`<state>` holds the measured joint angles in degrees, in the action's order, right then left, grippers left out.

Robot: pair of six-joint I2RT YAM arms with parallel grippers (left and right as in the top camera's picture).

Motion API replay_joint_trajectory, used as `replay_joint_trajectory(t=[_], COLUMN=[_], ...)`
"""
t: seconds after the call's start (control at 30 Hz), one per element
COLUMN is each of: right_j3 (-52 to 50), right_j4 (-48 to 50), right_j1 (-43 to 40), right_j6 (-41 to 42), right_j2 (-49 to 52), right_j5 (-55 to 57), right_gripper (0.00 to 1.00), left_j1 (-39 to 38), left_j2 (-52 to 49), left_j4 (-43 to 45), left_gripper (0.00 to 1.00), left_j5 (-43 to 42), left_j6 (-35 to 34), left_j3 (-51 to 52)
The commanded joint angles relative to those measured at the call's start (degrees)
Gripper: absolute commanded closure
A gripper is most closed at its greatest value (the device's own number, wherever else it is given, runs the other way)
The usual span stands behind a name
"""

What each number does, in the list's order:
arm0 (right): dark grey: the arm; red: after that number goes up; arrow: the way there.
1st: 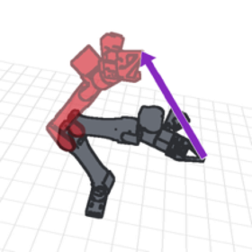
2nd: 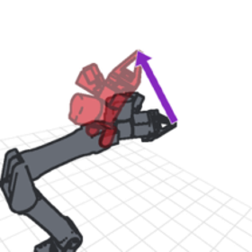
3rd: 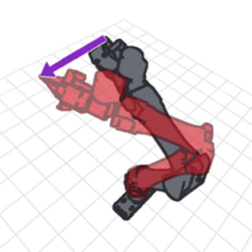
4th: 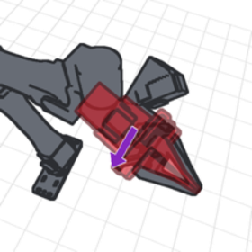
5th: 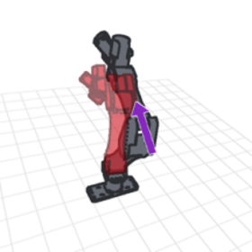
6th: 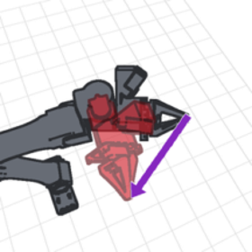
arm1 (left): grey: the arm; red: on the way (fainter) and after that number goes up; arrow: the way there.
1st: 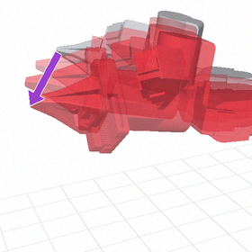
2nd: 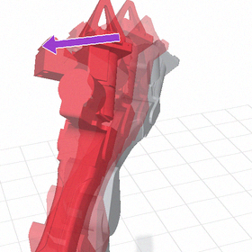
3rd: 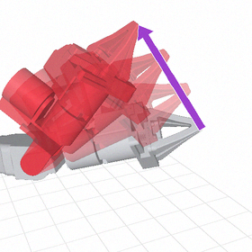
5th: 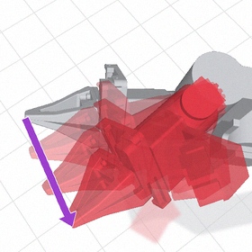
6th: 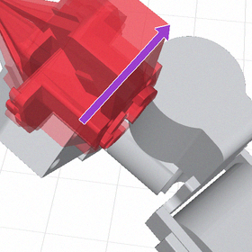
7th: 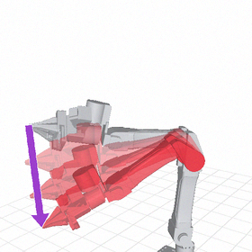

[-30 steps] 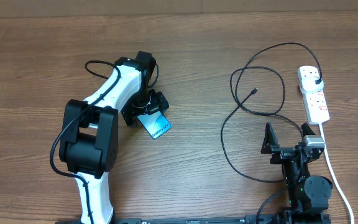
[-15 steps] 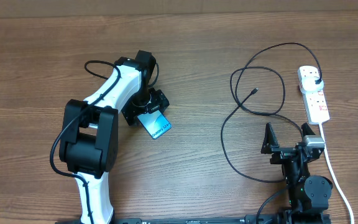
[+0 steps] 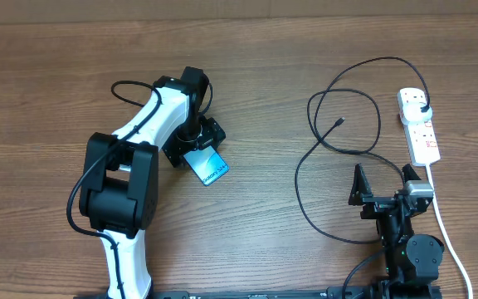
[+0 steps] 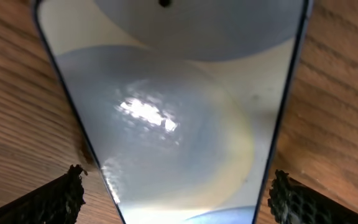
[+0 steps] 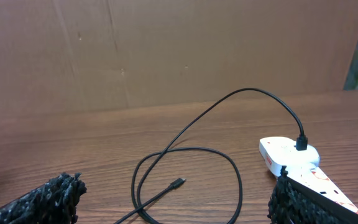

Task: Plug charger to phone and switch on socket
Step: 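Close left gripper on the smartphone's long edges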

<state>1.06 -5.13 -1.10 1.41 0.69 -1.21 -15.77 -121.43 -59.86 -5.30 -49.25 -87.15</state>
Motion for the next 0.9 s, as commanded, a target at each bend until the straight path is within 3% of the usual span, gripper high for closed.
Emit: replay_joint_trajectory(t=[0.0, 0.6, 0.87], right_j3=[-0.6, -0.6, -0.6], right_j4=[0.4, 0.4, 0.4], right_j1=[-0.1, -0.1, -0.1], right_j6=[-0.4, -0.4, -0.4], right_j2=[-0.5, -0.5, -0.5], right_j5=[0.1, 0.1, 0.1], right_gripper=[0.0, 0.0, 0.0], left_j1=[-0.9, -1.9, -1.9], left_j2=[-0.2, -0.2, -0.2], left_j4=[0.2, 6.7, 7.6], left_gripper=[0.0, 0.0, 0.15], left_j5=[3.0, 3.0, 3.4], left_j6=[-3.5, -6.4, -2.0], left_j3=[1.3, 9.0, 9.0])
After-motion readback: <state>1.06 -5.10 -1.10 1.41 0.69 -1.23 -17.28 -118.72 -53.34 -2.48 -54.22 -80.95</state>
